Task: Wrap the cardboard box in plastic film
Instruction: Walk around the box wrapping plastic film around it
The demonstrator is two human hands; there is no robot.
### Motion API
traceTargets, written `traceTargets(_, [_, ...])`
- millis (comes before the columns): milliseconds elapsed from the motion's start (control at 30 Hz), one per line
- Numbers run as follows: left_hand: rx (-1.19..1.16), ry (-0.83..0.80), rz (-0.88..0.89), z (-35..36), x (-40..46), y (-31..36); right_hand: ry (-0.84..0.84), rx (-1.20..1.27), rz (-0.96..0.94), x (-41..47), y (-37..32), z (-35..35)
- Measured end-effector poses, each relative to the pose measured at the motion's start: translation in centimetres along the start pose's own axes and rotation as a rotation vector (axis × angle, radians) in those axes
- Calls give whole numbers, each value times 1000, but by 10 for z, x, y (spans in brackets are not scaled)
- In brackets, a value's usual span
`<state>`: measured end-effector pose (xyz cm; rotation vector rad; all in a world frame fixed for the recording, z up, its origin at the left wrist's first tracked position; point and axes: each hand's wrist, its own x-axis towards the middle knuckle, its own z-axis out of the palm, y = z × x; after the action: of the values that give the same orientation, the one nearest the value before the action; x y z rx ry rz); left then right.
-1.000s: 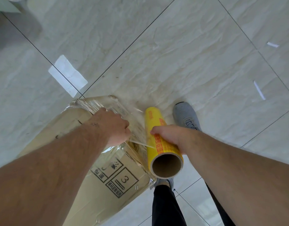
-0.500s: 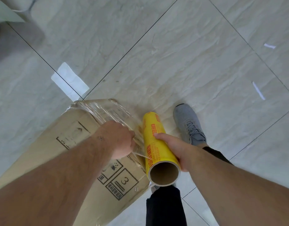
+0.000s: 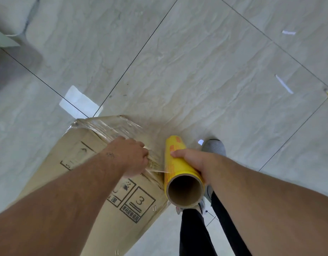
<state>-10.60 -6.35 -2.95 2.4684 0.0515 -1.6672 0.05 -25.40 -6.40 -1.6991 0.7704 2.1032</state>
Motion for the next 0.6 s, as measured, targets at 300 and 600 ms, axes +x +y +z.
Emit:
traceTargets(300, [0,77,-15,9,12,11,13,-110,-36,9,-19,-1])
traceTargets(600, [0,239,-2,26,15,10,-82,210,-50,10,10,-5])
